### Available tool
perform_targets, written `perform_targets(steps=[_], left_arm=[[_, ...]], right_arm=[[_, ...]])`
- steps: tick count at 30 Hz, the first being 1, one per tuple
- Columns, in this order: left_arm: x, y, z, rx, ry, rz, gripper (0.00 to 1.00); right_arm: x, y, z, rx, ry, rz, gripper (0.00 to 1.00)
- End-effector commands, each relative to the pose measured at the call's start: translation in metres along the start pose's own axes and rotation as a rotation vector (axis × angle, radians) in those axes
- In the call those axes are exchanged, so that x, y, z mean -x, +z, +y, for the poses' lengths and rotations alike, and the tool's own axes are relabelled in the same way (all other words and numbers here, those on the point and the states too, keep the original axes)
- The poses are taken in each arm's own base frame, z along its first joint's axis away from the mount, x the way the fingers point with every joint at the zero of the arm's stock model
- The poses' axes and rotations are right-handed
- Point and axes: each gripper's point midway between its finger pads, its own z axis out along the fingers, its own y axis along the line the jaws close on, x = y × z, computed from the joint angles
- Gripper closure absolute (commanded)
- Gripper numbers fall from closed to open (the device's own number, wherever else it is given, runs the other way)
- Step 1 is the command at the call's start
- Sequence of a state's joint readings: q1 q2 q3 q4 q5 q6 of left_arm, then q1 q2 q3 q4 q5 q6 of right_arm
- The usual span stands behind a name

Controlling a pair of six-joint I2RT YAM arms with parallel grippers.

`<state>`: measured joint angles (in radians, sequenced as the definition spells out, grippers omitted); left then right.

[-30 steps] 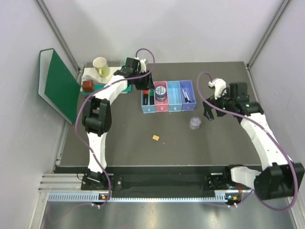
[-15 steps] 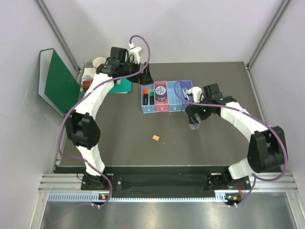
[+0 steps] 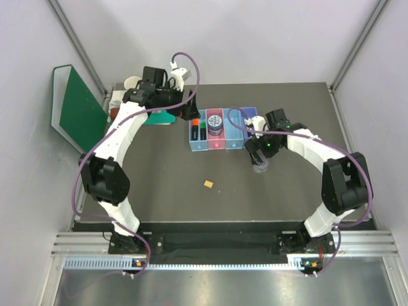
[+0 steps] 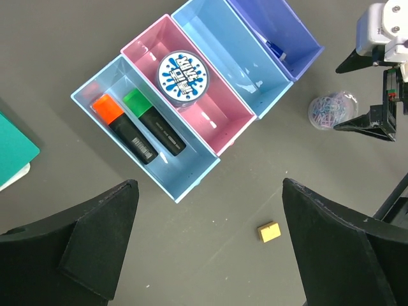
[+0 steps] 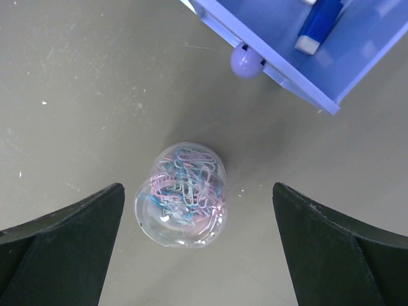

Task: Sort the stationery into containers
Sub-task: Pick up the stationery from the center of the board.

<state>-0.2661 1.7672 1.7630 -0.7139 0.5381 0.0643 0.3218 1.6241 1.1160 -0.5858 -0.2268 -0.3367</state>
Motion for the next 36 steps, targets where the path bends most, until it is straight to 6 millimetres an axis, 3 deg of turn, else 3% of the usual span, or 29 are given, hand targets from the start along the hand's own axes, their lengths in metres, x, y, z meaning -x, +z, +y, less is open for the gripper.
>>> perform_targets(steps=[1, 16, 27, 36], left_arm=[[0.017, -0.02, -0.005, 0.012, 0.055, -0.057, 0.01], [0.016, -0.016, -0.001, 0.016, 0.052, -0.058, 0.01], [0.013, -0.013, -0.002, 0.007, 0.041, -0.059, 0.01], [0.01, -0.013, -0.001, 0.009, 0.052, -0.051, 0.01]], right_arm=[[0.014, 0.002, 0.002, 0.004, -0.029, -0.03, 0.0], [-0.019, 0.01, 0.008, 0.015, -0.013, 0.051, 0.02], [-0.011, 0.015, 0.007, 0.016, 0.005, 0.037, 0.12], [-0.006, 0.01, 0.011, 0.024, -0.005, 0.028, 0.59]])
